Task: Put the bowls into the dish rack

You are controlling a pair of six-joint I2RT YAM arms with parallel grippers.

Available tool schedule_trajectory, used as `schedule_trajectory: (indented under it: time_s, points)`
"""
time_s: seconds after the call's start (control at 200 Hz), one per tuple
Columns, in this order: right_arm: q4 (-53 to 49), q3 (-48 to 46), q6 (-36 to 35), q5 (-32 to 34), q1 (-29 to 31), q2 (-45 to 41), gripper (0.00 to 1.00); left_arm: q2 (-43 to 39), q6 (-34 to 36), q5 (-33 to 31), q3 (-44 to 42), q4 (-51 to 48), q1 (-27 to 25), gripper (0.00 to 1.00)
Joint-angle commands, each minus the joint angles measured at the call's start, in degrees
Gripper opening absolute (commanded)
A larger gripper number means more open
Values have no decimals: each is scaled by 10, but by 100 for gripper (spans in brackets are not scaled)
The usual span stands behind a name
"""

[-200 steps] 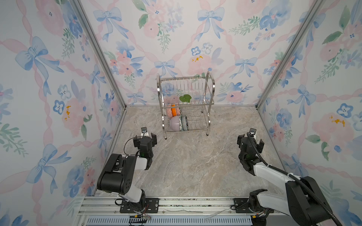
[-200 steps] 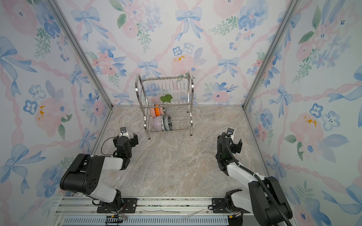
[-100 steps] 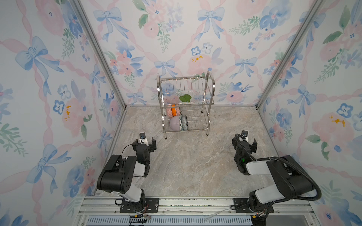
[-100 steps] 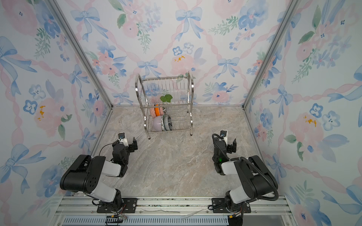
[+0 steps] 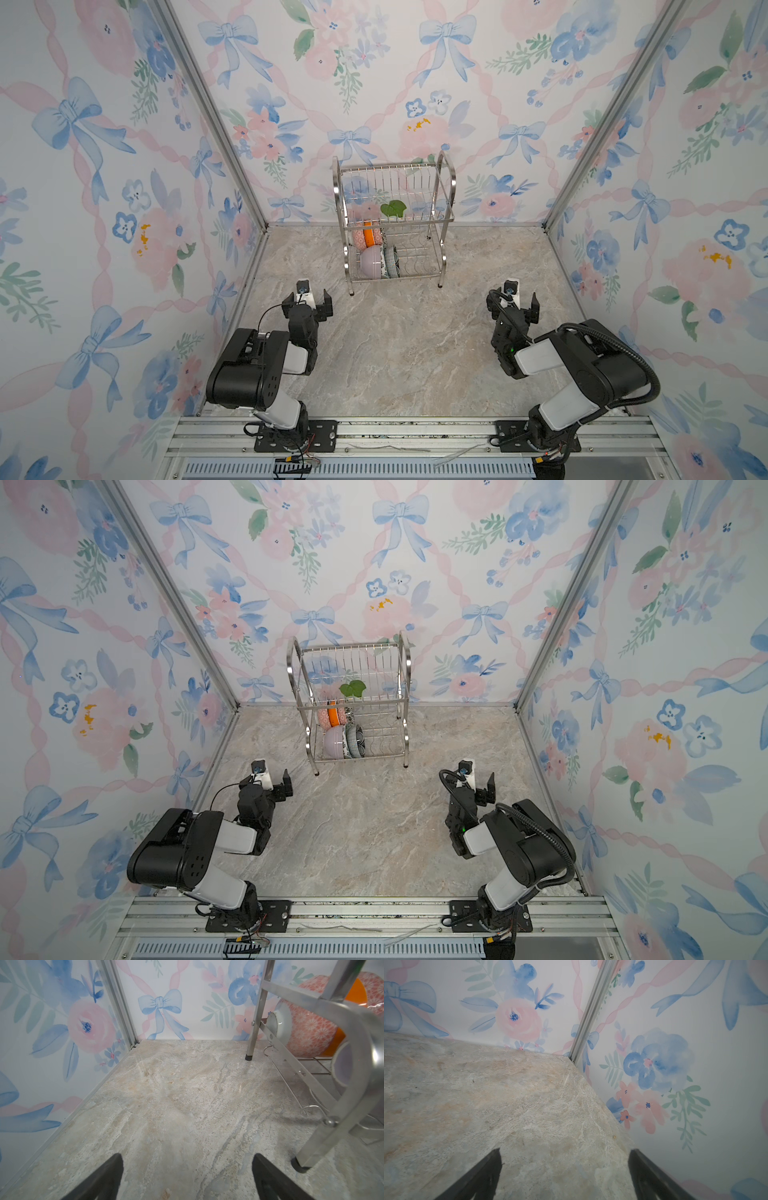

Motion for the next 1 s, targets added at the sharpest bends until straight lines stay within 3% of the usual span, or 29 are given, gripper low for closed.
schedule_trajectory:
  time_s: [0.0,0.265,0.545,0.715,0.84,0.995]
  points:
    - [37,-4,13,7,-9,-4,97,-2,8,9,5,11,5,98]
    - [-181,38,129,-61,-88,-81,97,-2,7,11,5,9,7,98]
    - [-356,128,176,-110,-132,-67,96,-1,6,13,6,9,8,98]
    - [-292,85,159,-147,-132,-82,97,-1,6,14,6,9,8,98]
    - [-150,5,133,-216,-130,-92,97,-1,6,14,6,9,8,98]
    - [5,-53,123,-253,-133,-52,97,-1,6,15,6,9,8,98]
